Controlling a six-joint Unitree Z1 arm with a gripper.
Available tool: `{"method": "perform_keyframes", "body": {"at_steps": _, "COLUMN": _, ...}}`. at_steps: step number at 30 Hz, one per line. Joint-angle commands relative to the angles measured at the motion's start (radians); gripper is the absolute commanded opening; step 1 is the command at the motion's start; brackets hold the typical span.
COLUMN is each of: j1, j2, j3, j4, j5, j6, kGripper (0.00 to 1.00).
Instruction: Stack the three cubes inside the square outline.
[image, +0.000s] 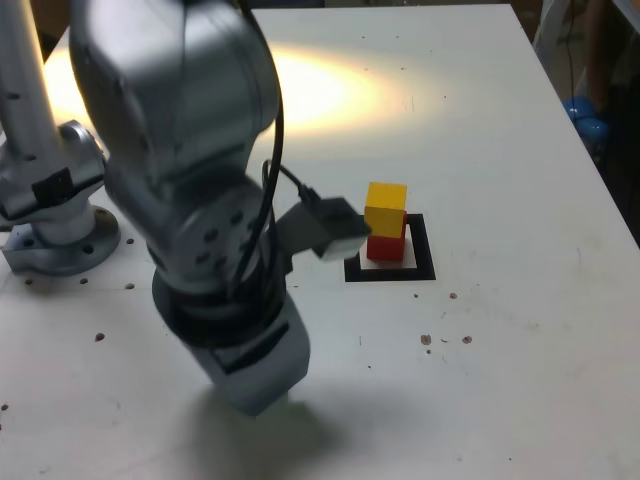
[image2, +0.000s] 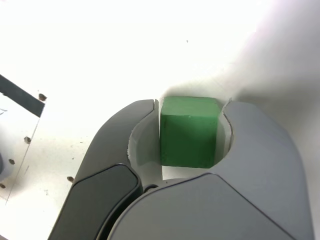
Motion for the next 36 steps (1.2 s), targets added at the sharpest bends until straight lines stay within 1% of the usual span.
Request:
{"method": "perform_keyframes", "body": {"at_steps": 1, "j1": 0.016, "j2": -0.022, "j3": -0.026, "j4": 0.029, "j5": 0.010, "j6": -0.005, "kGripper": 0.35}}
{"method": "perform_keyframes", "body": {"at_steps": 5, "j1": 0.074, "j2": -0.046, "j3": -0.096, "j4": 0.107, "j5": 0.026, "j6": 0.000, "kGripper": 0.35}}
{"method": "perform_keyframes", "body": {"at_steps": 9, "j1": 0.151, "j2": -0.066, "j3": -0.178, "j4": 0.188, "j5": 0.033, "j6": 0.015, "kGripper": 0.35}}
{"method": "perform_keyframes", "body": {"at_steps": 13, "j1": 0.244, "j2": -0.080, "j3": -0.250, "j4": 0.262, "j5": 0.032, "j6": 0.023, "kGripper": 0.35}}
{"method": "perform_keyframes", "body": {"at_steps": 16, "j1": 0.316, "j2": -0.088, "j3": -0.283, "j4": 0.301, "j5": 0.026, "j6": 0.023, "kGripper": 0.35}}
{"method": "perform_keyframes", "body": {"at_steps": 23, "j1": 0.461, "j2": -0.098, "j3": -0.334, "j4": 0.333, "j5": 0.004, "j6": 0.023, "kGripper": 0.35}}
{"method": "perform_keyframes", "body": {"at_steps": 36, "j1": 0.628, "j2": -0.063, "j3": -0.389, "j4": 0.334, "j5": -0.022, "j6": 0.041, "kGripper": 0.35}}
